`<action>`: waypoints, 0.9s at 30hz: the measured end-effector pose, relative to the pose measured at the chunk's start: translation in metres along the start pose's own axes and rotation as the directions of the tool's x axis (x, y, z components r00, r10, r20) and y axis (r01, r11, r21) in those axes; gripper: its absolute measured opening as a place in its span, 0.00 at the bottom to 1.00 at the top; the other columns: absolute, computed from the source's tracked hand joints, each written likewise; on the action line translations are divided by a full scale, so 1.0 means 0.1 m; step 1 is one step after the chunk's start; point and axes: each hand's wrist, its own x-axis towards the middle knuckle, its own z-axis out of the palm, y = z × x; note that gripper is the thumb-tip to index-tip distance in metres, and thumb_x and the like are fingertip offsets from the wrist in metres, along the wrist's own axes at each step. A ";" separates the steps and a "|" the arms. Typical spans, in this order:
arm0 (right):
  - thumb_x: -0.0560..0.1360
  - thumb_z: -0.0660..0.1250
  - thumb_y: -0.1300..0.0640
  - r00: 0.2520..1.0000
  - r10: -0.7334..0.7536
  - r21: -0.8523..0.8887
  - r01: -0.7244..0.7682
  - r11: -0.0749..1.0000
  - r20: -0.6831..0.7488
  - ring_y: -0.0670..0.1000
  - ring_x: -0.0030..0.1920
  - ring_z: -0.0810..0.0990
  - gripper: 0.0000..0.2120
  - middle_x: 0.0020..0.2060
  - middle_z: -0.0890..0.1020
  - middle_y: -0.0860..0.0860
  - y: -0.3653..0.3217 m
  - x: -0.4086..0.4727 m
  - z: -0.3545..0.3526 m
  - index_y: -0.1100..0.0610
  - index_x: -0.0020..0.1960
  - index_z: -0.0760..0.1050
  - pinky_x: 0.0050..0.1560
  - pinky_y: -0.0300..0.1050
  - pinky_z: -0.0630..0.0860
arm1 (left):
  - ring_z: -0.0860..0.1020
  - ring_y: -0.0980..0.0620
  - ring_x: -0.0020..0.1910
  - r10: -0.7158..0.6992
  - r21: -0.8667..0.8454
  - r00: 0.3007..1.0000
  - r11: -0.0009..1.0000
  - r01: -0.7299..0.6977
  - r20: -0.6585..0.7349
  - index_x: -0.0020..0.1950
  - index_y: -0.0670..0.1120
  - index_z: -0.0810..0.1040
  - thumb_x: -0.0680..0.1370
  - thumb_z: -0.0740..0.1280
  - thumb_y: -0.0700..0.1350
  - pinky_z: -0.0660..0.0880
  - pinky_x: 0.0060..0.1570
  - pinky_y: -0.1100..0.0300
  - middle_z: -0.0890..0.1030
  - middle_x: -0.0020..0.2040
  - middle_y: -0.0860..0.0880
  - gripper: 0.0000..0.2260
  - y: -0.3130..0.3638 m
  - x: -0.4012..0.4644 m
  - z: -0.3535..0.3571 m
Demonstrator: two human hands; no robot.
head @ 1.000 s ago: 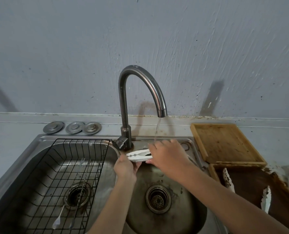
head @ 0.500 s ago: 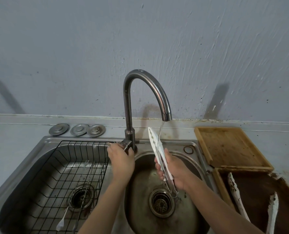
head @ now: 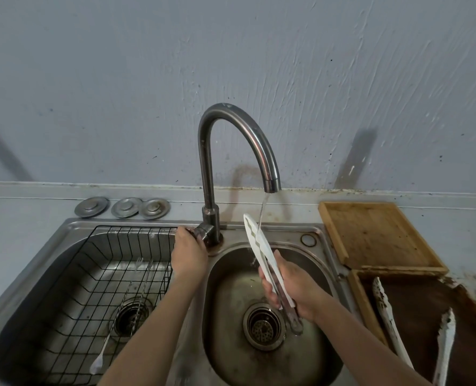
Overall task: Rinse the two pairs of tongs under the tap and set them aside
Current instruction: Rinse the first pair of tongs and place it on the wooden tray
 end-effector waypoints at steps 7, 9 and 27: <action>0.80 0.46 0.42 0.997 -0.002 -0.269 -0.020 0.963 -0.082 0.48 0.23 0.70 0.27 0.26 0.74 0.51 0.10 -0.02 -0.06 0.61 0.41 0.73 0.26 0.40 0.70 | 0.78 0.34 0.50 0.032 0.066 0.999 0.997 -0.031 -0.023 0.54 0.38 0.66 0.79 0.58 0.42 0.74 0.47 0.44 0.76 0.54 0.37 0.08 0.00 0.04 0.02; 0.79 0.46 0.41 0.984 0.008 -0.380 -0.077 0.922 -0.180 0.47 0.22 0.72 0.29 0.26 0.75 0.51 0.12 0.01 -0.09 0.61 0.41 0.75 0.27 0.39 0.71 | 0.79 0.35 0.49 0.037 0.118 0.999 0.992 -0.036 -0.010 0.54 0.40 0.65 0.79 0.57 0.43 0.75 0.48 0.45 0.77 0.54 0.37 0.08 0.03 0.07 0.02; 0.79 0.52 0.42 0.934 -0.098 -0.916 -0.310 0.257 -0.343 0.53 0.41 0.78 0.20 0.40 0.78 0.53 0.24 0.18 -0.11 0.58 0.49 0.72 0.39 0.45 0.70 | 0.78 0.42 0.53 -0.012 0.300 0.994 0.954 -0.021 0.106 0.59 0.42 0.62 0.79 0.57 0.42 0.72 0.50 0.47 0.76 0.56 0.43 0.10 0.16 0.17 0.02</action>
